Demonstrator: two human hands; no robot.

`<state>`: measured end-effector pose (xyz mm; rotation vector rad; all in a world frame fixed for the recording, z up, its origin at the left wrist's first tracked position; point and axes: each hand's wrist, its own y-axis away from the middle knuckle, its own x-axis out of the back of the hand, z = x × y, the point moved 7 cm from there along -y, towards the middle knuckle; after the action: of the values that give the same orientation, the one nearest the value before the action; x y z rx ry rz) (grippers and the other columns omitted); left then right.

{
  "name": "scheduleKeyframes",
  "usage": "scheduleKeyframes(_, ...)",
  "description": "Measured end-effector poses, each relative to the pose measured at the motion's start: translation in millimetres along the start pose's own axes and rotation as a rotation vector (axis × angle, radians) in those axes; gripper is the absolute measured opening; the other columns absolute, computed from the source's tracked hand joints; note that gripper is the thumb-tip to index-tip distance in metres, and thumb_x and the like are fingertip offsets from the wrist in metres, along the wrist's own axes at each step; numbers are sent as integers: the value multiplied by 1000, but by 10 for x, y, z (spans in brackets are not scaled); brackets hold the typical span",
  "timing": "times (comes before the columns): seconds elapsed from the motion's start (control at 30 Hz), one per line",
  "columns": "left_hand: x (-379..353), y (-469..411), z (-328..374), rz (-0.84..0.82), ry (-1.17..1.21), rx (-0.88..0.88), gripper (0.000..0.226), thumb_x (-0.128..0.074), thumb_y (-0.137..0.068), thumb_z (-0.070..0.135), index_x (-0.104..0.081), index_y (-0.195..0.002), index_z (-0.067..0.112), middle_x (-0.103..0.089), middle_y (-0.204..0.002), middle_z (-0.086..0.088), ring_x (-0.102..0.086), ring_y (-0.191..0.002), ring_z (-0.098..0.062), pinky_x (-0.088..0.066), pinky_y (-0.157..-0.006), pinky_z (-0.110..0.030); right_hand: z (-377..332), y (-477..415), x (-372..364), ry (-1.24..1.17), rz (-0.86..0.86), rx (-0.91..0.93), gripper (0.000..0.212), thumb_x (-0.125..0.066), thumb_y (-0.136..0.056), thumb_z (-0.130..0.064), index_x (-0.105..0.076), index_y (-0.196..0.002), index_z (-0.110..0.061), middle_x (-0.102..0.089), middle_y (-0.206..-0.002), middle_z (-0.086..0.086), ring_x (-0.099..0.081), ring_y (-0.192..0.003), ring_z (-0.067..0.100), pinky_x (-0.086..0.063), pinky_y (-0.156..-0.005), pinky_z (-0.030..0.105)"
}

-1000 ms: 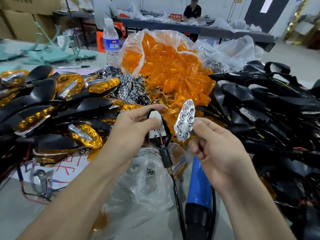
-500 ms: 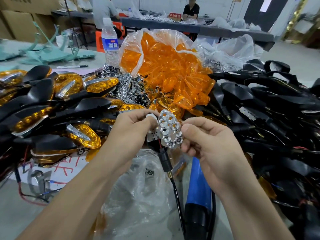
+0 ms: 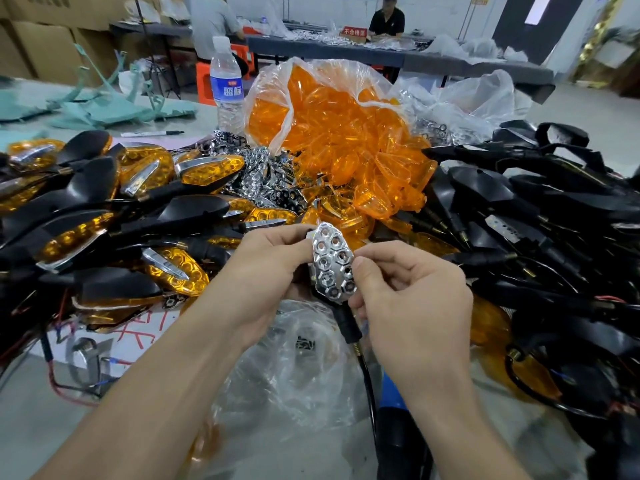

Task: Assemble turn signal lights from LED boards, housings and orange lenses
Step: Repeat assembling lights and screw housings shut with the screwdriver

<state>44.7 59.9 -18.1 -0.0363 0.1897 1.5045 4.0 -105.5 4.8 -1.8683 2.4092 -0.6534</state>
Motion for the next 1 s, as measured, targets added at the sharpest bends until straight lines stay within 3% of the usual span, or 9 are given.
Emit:
scheduleKeyframes(0.13, 6, 3, -13, 15, 5, 18, 18, -67, -100, 18, -83, -93, 16, -80, -95, -17, -76, -77, -26, -64, -62, -36, -155, 96, -76, 209, 17, 118, 15, -80, -84, -26, -75, -91, -38, -69, -85, -28, -67, -71, -2, -54, -62, 19)
scheduleKeyframes(0.2, 22, -4, -8, 30, 5, 17, 18, -67, -100, 20, -82, -95, 13, -80, -94, -18, -74, -74, -24, -61, -57, -31, -179, 130, -115, 228, -8, 121, 26, -82, -80, -36, -67, -99, -47, -65, -92, -32, -63, -74, -2, -51, -64, 15)
scheduleKeyframes(0.3, 37, -9, -1, 57, -25, 14, 19, -67, -100, 19, -83, -92, 13, -79, -88, -13, -72, -68, -19, -55, -50, -25, -195, 184, -182, 386, -72, 135, 51, -83, -77, -49, -61, -122, -53, -53, -73, -29, -52, -72, 0, -43, -65, 11)
scheduleKeyframes(0.37, 34, -4, -8, 63, -27, 21, 21, -66, -100, 18, -83, -89, 16, -79, -84, -11, -72, -66, -17, -54, -49, -24, -227, 213, -225, 457, -106, 144, 53, -79, -81, -50, -60, -131, -52, -51, -76, -26, -50, -75, 0, -51, -71, 21)
scheduleKeyframes(0.43, 27, -4, -18, 54, -2, 41, 23, -63, -100, 20, -84, -90, 16, -79, -86, -10, -73, -68, -18, -56, -51, -25, -230, 236, -255, 468, -140, 118, 53, -73, -86, -50, -56, -136, -51, -64, -89, -23, -60, -82, 2, -57, -78, 30)
scheduleKeyframes(0.5, 19, -13, -31, 35, 50, 71, 28, -58, -100, 23, -84, -94, 14, -79, -90, -13, -74, -72, -21, -57, -53, -28, -212, 238, -262, 477, -160, 86, 45, -69, -89, -50, -57, -132, -48, -69, -95, -20, -64, -87, 5, -57, -81, 34)
scheduleKeyframes(0.63, 17, 8, -33, 24, 63, 82, 25, -62, -95, 23, -83, -97, 11, -78, -90, -14, -74, -73, -23, -57, -55, -30, -182, 219, -275, 510, -176, 47, 25, -65, -91, -50, -62, -114, -39, -66, -83, -13, -61, -77, 9, -53, -73, 33)
scheduleKeyframes(0.8, -27, -78, -70, 47, -58, 179, 38, -55, -97, 22, -84, -73, 19, -77, -76, -7, -72, -58, -17, -56, -48, -28, -207, 202, -314, 501, -177, 59, 13, -60, -89, -45, -55, -91, -33, -56, -68, -12, -58, -65, 15, -47, -60, 36)
scheduleKeyframes(1.0, -19, 44, 1, -30, -28, -5, 20, -63, -100, 11, -83, -98, 14, -78, -103, -20, -74, -79, -25, -62, -62, -31, -250, 203, -297, 516, -183, 70, 13, -53, -88, -47, -52, -87, -35, -53, -66, -12, -55, -62, 12, -42, -58, 31)
